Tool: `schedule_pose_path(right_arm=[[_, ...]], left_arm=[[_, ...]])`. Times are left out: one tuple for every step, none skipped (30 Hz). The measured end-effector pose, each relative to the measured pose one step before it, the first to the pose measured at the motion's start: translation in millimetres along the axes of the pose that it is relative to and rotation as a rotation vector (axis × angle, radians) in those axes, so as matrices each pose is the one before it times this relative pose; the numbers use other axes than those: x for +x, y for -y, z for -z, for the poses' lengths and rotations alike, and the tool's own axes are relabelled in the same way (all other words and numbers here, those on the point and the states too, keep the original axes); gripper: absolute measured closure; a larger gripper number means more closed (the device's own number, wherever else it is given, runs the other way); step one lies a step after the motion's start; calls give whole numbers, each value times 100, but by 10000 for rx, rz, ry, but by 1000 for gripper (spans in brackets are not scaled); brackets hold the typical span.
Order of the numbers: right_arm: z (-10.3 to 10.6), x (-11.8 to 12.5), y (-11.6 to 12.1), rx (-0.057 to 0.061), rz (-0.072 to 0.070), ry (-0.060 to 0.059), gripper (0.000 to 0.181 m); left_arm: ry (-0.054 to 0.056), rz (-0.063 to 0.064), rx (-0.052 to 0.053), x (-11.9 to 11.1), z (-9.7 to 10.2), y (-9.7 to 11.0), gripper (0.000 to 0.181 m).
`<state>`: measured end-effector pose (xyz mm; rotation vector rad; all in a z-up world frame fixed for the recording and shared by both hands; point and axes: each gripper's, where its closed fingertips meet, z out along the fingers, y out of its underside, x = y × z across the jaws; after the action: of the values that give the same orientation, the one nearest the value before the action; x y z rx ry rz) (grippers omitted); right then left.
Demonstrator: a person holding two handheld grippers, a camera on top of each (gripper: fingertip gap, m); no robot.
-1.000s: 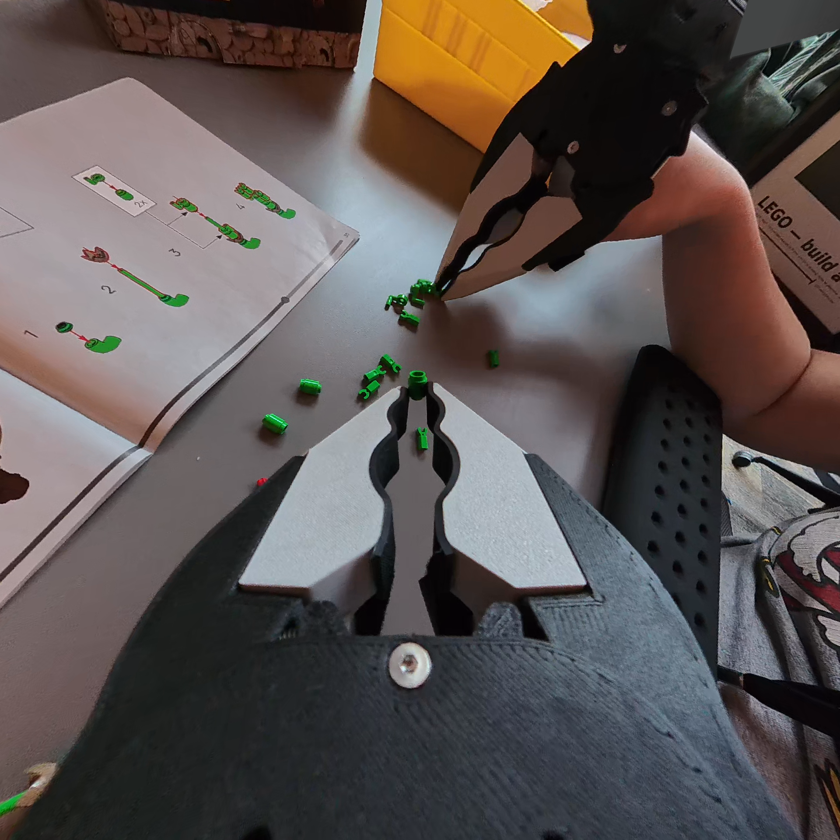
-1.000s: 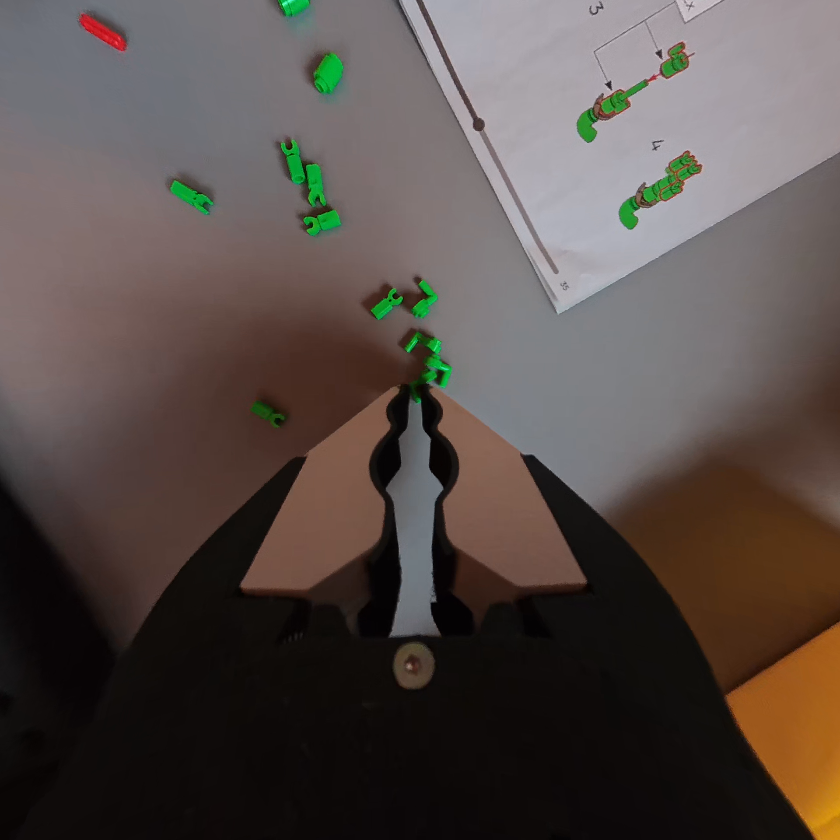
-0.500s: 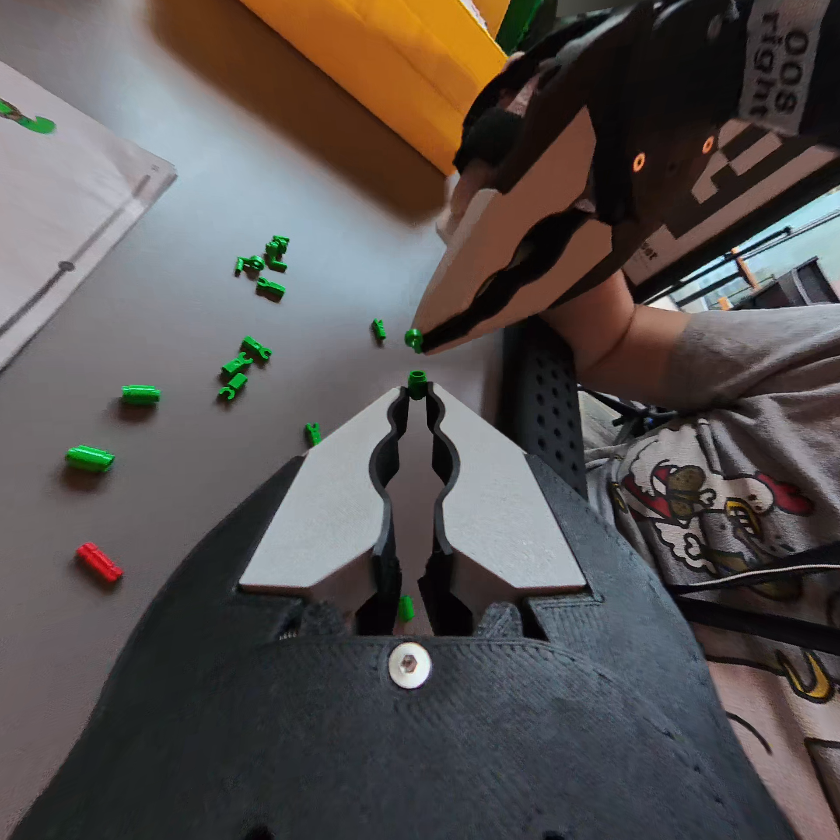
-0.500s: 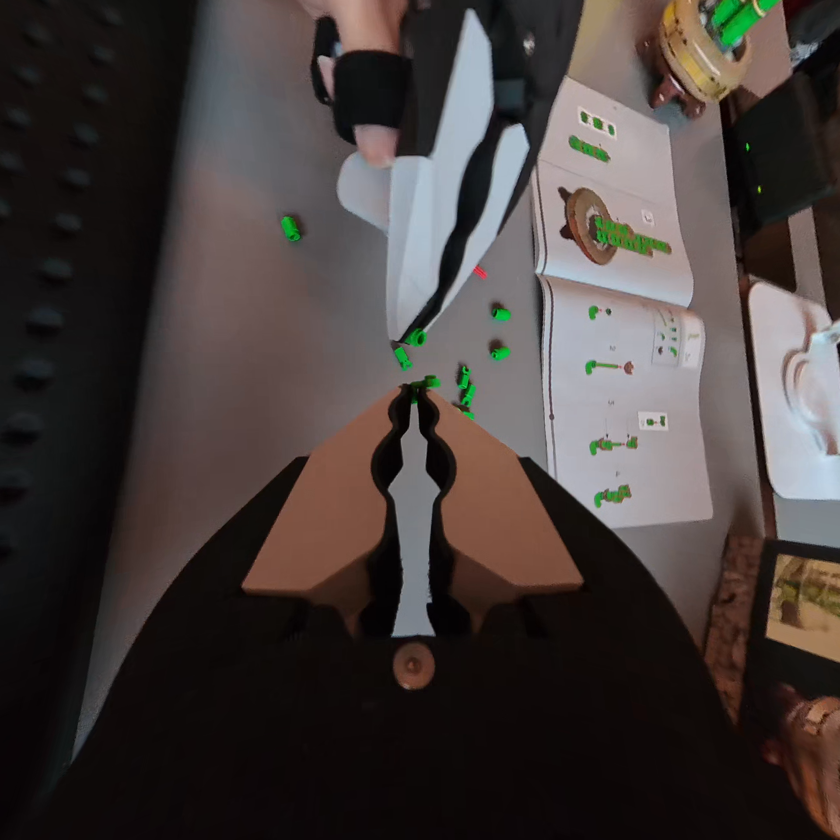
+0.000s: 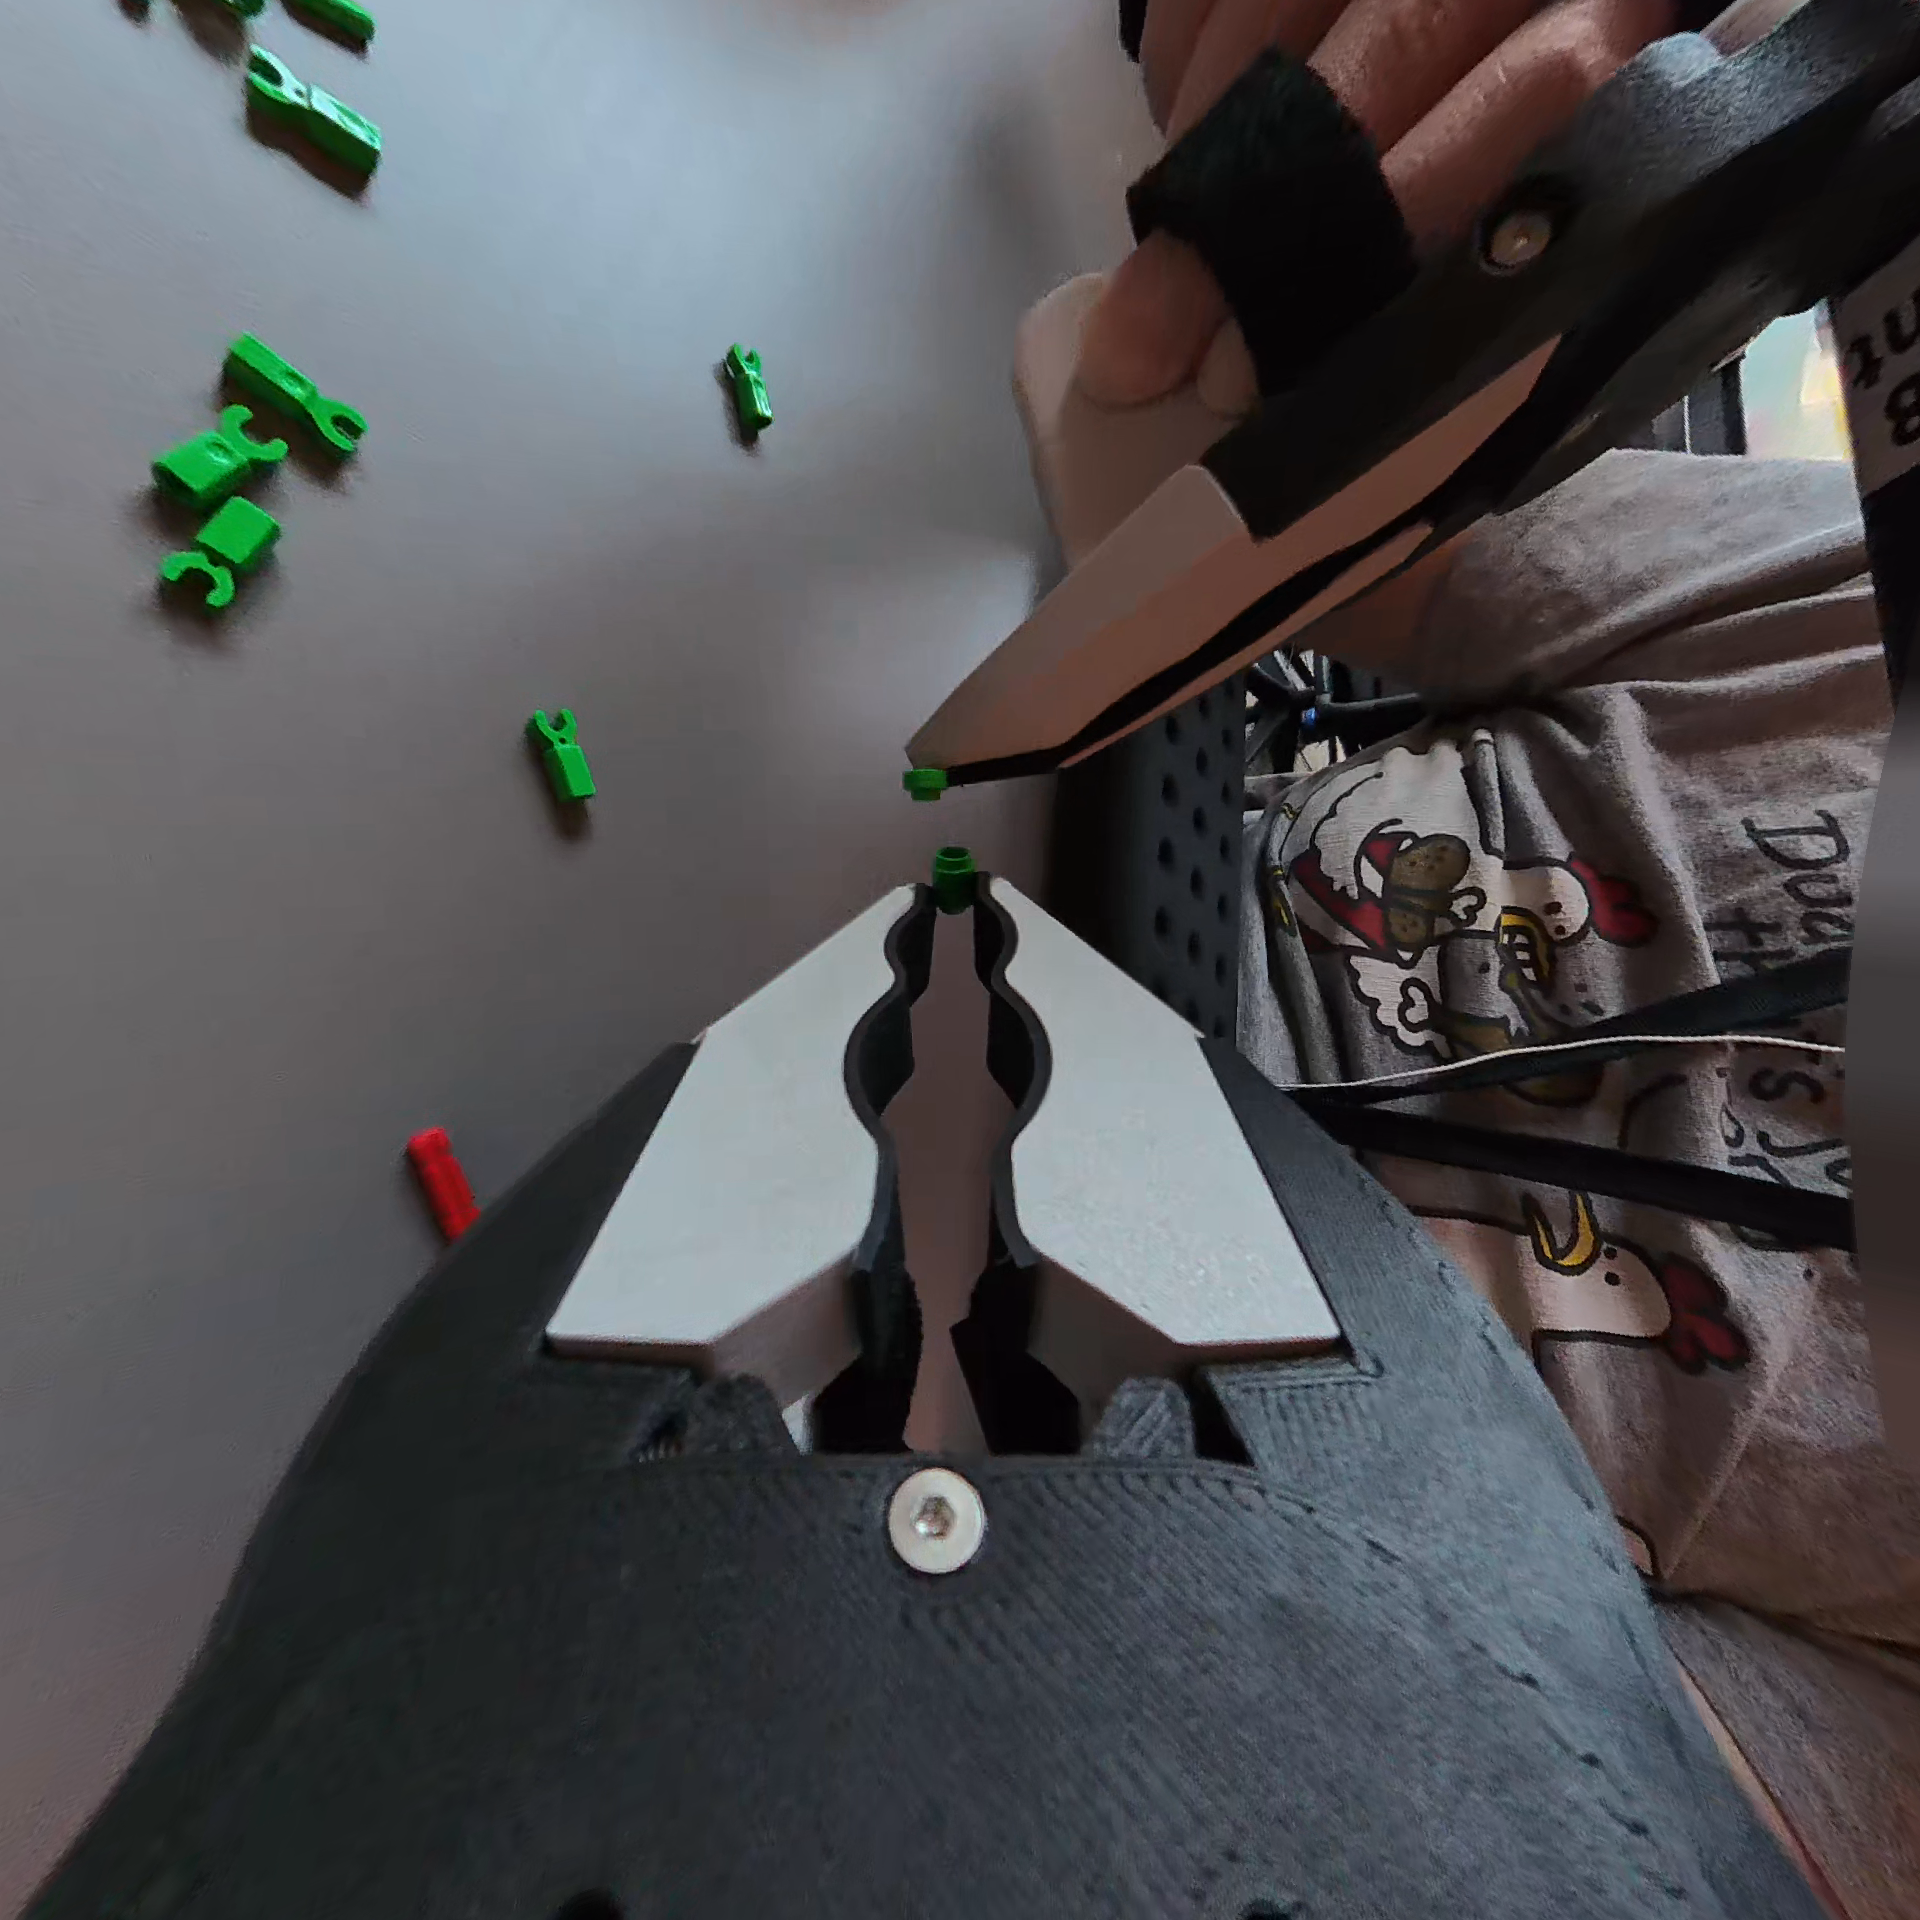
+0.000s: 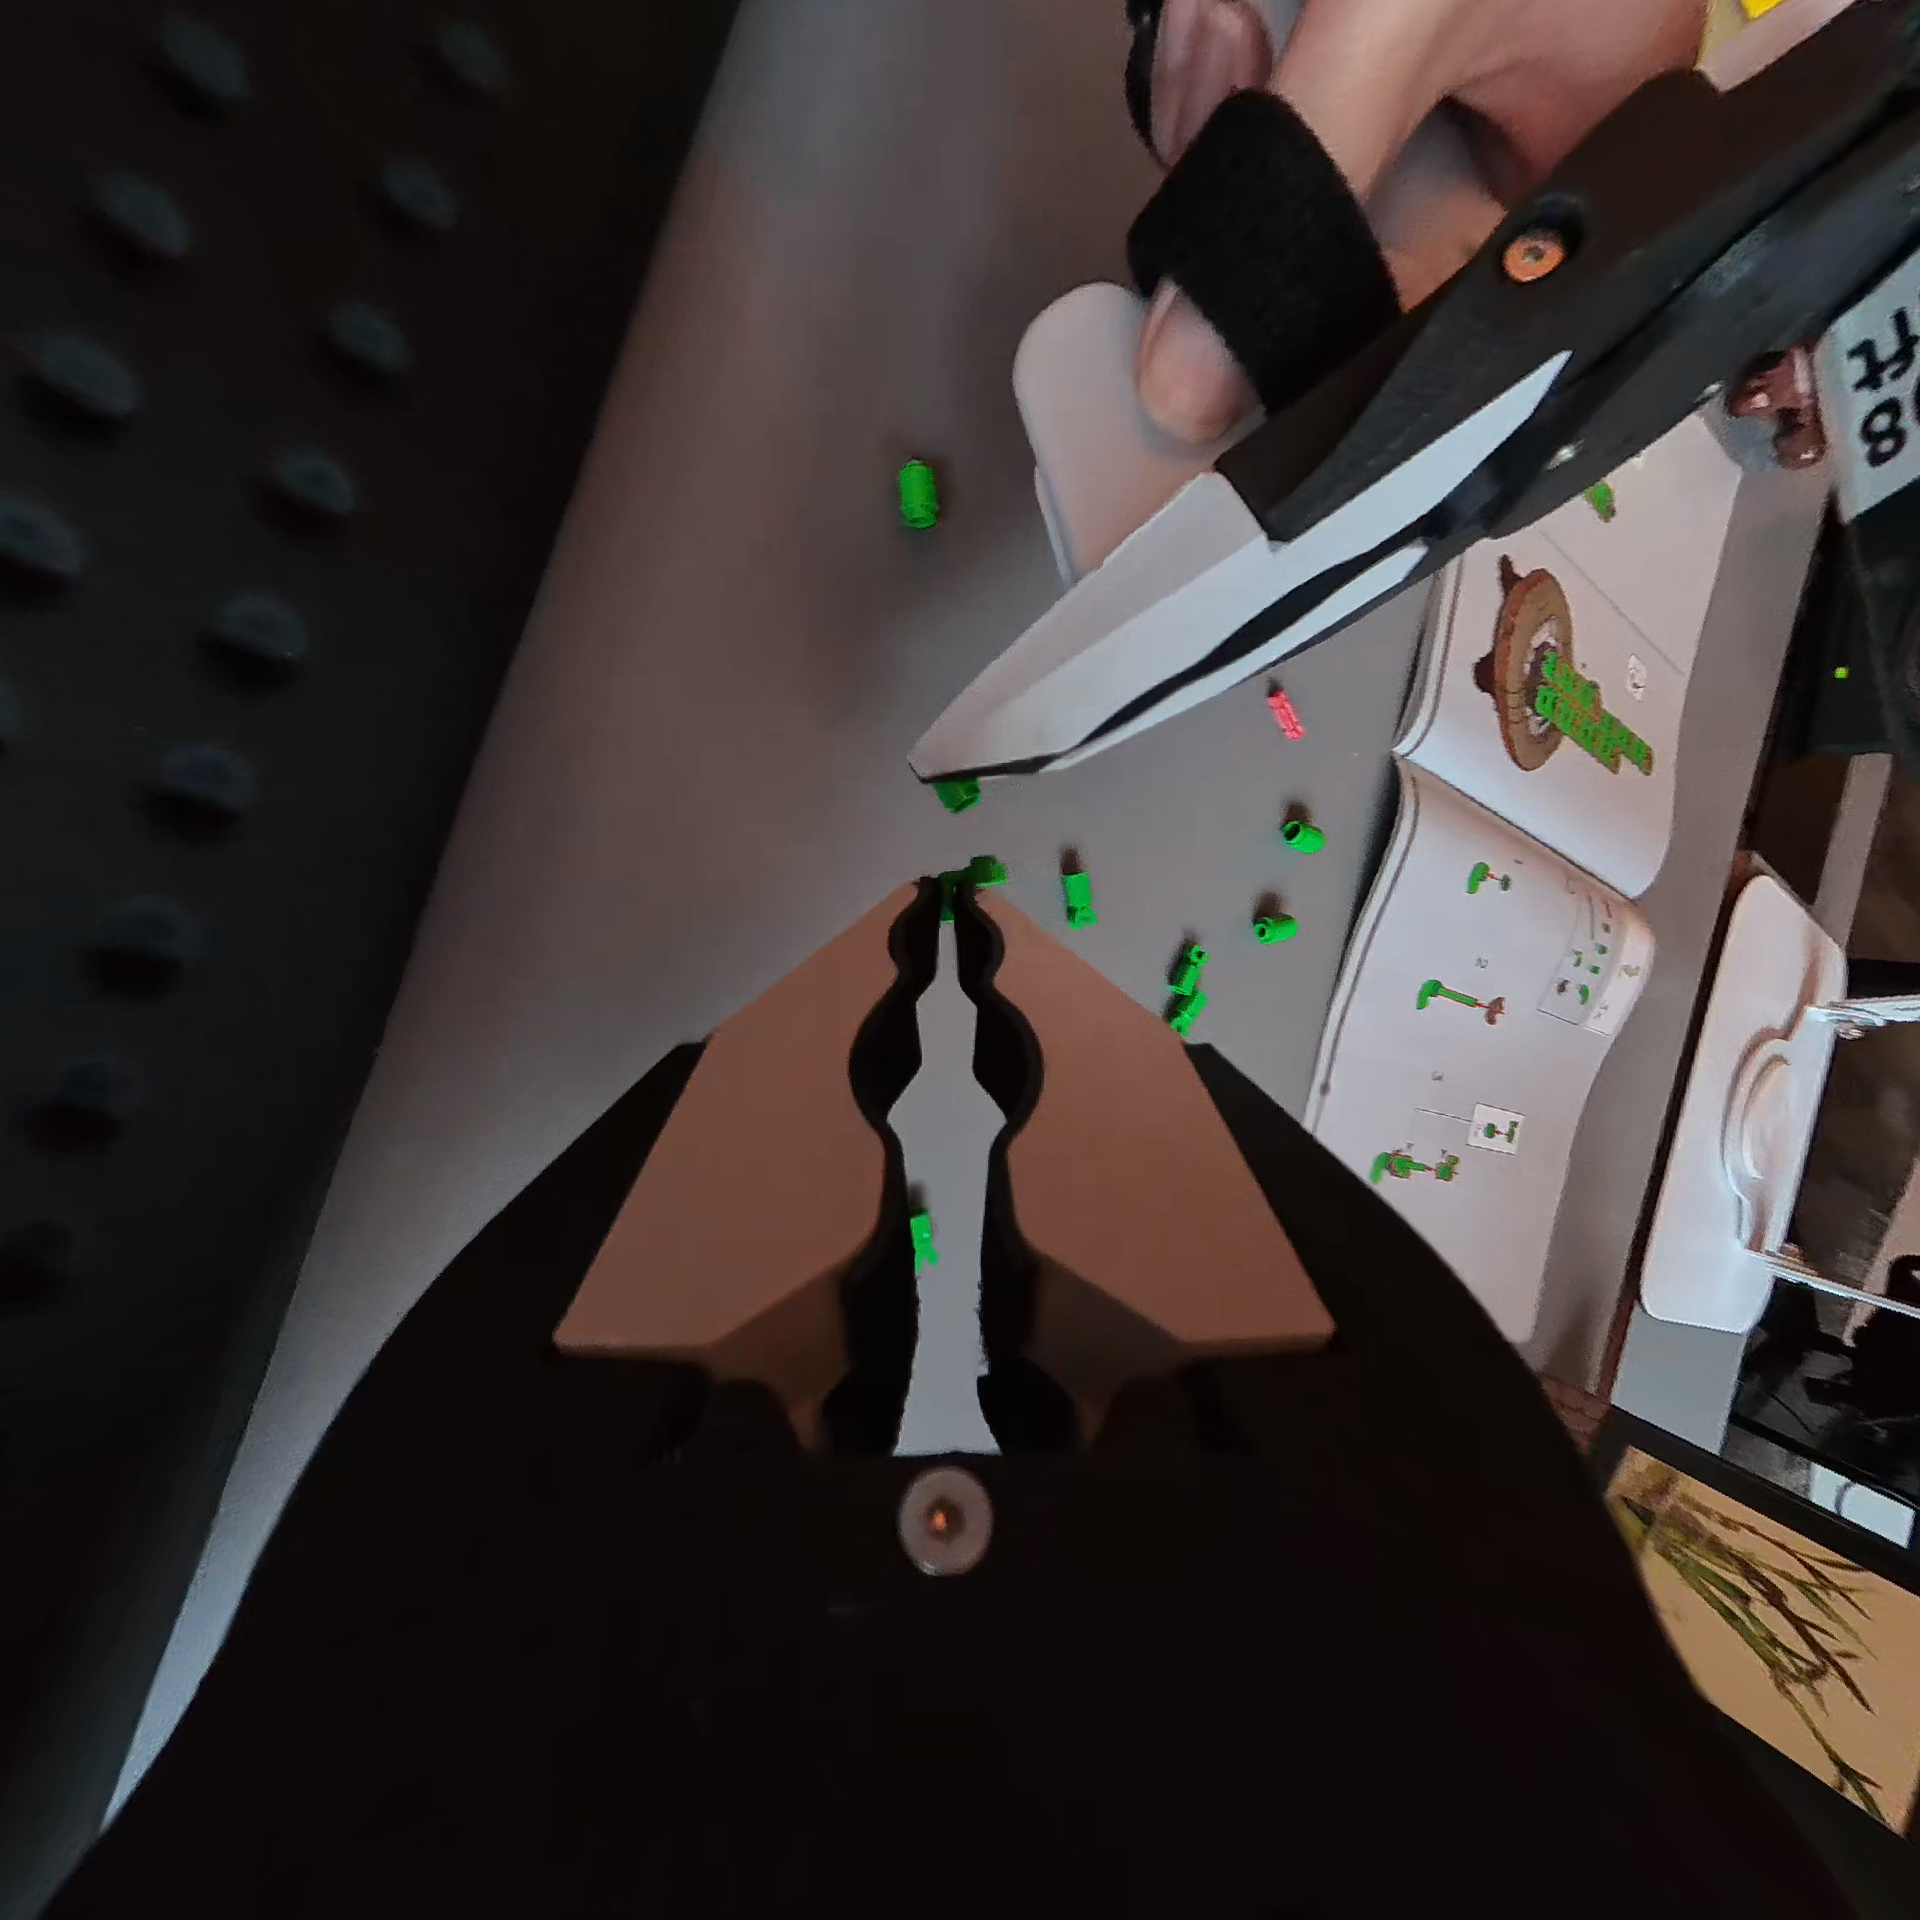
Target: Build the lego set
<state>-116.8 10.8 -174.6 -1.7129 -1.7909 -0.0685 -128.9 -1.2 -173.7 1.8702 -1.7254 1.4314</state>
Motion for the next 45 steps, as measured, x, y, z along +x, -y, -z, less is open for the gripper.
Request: schedule_pose_path(right_arm=[[-78,-296,27,26,-28,157,181],[-57,-54,93,49,46,-33,181],[-23,-73,133,59,97,-57,181],[-7,-16,122,34,68,-77,181],[-19,-23,110,42,79,-73,181],[-49,-10,71,14,81,-67,181],[-87,-117,30,-6,91,9,181],[-98,-107,43,-2,83,4,181],[-62,25,91,14,120,-92,181],[-18,33,174,63,146,-102,181],[-4,48,204,87,95,-84,181],[-3,-7,141,49,35,-18,181],[-21,-2,104,27,33,-12,181],[-41,-89,50,9,42,35,181],[-48,-102,-54,-42,48,40,181],[-51,-79,-31,-36,70,13,181],[-34,-73,-38,-45,67,21,181],[-24,-70,-7,-37,55,15,181],[-1,-12,34,-14,55,-17,181],[6,-47,14,-21,66,4,181],[8,-57,61,-8,52,7,181],[0,-34,64,3,53,-3,181],[-38,-100,31,-30,9,51,181],[-82,-122,-24,-50,-1,67,181],[-114,-166,-68,-66,-9,96,181],[-93,-90,-32,-47,33,38,181],[-38,-106,54,-15,75,27,181],[14,-100,123,10,86,21,181],[35,-108,118,8,78,30,181],[37,-152,140,27,54,63,181],[44,-143,141,39,58,62,181],[5,-114,88,11,70,46,181],[-46,-110,53,-25,31,60,181],[-78,-146,145,40,55,69,181],[-32,-160,244,111,112,58,181],[-32,-133,229,76,59,65,181],[-35,-58,141,32,49,12,181],[-60,26,-10,-24,56,-54,181],[-59,4,-9,5,20,-35,181],[-31,-52,37,22,-10,20,181],[19,-35,22,-22,25,12,181],[11,-37,10,-49,91,-15,181],[8,-66,37,-36,105,-8,181],[-2,-125,82,23,54,43,181],[-12,-120,67,55,6,51,181]], left_arm=[[-52,17,-48,58,-90,-61,176],[-39,29,-54,14,-74,-69,176],[-25,18,-55,2,-71,-77,175],[-3,22,-32,-35,-51,-50,175],[0,41,-7,-40,-17,-1,175],[-19,44,-7,-18,-18,-13,176],[-9,26,-18,-15,-10,-34,175],[-4,39,-11,-40,-10,-26,176],[-20,49,-57,-11,-27,-105,175],[2,29,-82,-47,-40,-144,176],[7,49,-74,-47,-43,-120,176],[-24,51,-48,-8,-42,-73,176],[-52,52,-9,31,-25,5,176],[-56,58,-19,42,-12,-17,176],[-13,22,-13,-11,4,-28,176],[32,11,-13,-64,14,-20,176],[31,14,-16,-68,16,-36,176],[9,5,-16,-30,13,-36,176],[-13,10,-12,9,-2,-23,176],[-10,9,-30,6,-18,-40,176],[19,-5,-46,-17,-52,-59,175],[23,-1,-58,-29,-62,-84,175],[-22,-7,-60,54,-86,-74,176],[-47,-13,-49,97,-96,-56,176],[29,-10,-49,-11,-80,-37,176],[62,-28,-55,-62,-74,-67,176],[14,-23,-71,17,-58,-85,176],[-26,-42,-85,87,-61,-117,176],[-38,-43,-94,99,-76,-115,176],[-64,-16,-107,114,-83,-133,176],[-64,16,-93,115,-96,-116,176],[-5,-11,-81,42,-97,-90,176],[59,-55,-96,-12,-83,-121,176],[35,-93,-159,58,-79,-200,176],[-1,-101,-182,119,-111,-242,176],[10,-101,-151,102,-96,-192,176],[38,-71,-82,20,-43,-81,176],[46,-2,-19,-49,-13,-21,176],[-2,18,-9,-27,0,-23,176],[-34,-4,-14,1,-37,-22,176],[-11,-17,-18,18,-33,17,176],[46,-67,-36,-5,-27,8,176],[86,-119,-43,-3,-22,-4,176],[77,-107,-49,-3,-41,-43,176],[41,-43,-42,16,-31,-33,176]])
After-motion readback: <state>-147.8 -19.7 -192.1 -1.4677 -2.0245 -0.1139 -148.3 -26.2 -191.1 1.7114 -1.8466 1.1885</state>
